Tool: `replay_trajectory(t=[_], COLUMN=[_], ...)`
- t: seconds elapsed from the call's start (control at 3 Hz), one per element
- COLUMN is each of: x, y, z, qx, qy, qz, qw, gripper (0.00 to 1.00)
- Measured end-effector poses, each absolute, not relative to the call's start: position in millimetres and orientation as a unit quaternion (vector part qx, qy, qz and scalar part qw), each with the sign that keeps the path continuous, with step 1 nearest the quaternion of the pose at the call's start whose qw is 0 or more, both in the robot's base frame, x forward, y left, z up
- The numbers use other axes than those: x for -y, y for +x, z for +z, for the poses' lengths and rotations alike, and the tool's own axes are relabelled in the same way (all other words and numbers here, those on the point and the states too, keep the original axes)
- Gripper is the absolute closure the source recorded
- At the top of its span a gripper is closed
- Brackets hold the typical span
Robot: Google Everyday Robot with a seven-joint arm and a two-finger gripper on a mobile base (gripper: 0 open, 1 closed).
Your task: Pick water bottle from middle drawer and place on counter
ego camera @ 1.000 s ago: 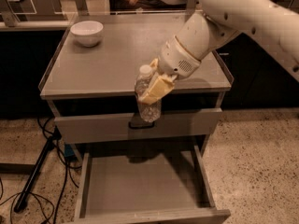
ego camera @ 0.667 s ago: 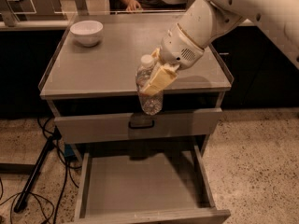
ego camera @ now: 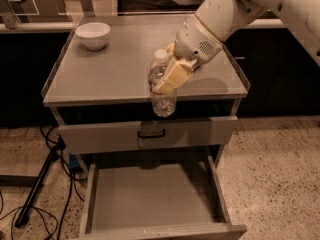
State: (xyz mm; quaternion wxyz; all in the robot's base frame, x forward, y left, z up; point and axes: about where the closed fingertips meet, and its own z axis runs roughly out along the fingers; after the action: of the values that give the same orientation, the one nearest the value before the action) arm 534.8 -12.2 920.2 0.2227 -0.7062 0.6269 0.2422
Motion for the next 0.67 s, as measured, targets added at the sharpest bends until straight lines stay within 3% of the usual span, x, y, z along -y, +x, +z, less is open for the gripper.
replay_trajectory(t=[0.67], x=[12], y=[555], z=[930], qx=[-0.601], qy=[-0.712], qz=[0.296], qw=[0.212], gripper=[1.0])
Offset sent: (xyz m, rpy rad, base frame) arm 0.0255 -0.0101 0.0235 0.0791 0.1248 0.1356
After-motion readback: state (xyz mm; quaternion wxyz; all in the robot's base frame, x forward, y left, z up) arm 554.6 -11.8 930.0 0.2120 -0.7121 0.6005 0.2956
